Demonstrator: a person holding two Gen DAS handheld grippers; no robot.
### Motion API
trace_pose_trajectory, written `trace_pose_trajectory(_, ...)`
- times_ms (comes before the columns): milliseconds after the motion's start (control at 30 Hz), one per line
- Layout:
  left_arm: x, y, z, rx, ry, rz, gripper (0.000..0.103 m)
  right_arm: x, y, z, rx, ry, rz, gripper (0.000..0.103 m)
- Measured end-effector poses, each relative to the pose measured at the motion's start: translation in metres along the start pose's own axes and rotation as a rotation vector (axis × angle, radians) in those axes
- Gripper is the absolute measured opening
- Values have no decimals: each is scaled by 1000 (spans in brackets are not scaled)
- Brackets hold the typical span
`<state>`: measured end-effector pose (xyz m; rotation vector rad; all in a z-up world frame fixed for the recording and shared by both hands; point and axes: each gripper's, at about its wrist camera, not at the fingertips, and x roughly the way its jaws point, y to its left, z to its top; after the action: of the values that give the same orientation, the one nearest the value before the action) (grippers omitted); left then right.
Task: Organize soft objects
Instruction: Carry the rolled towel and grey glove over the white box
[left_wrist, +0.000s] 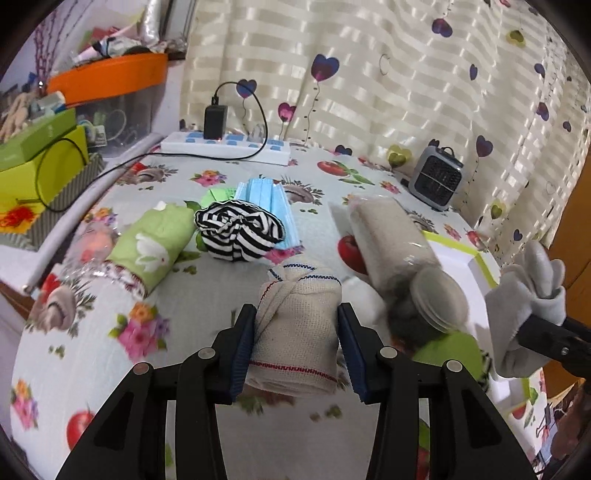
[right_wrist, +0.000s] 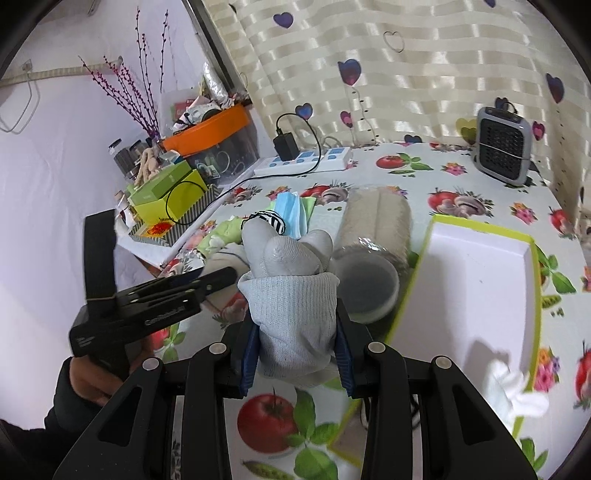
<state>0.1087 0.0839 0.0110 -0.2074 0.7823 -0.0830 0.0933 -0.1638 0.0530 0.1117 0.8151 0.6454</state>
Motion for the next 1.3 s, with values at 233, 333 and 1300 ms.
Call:
trace_pose_trajectory(233, -38, -25, -19, 19, -20, -31, 43, -28, -9, -22, 35, -26, -32, 36)
trace_pose_trajectory(333, -51, -35, -25, 20, -27, -55, 43, -38, -12, -30, 42, -35, -52, 36)
trace_pose_trajectory(1300, -65, -127, -28, 190, -22, -198, 44, -80, -49, -53, 119, -97, -153, 37)
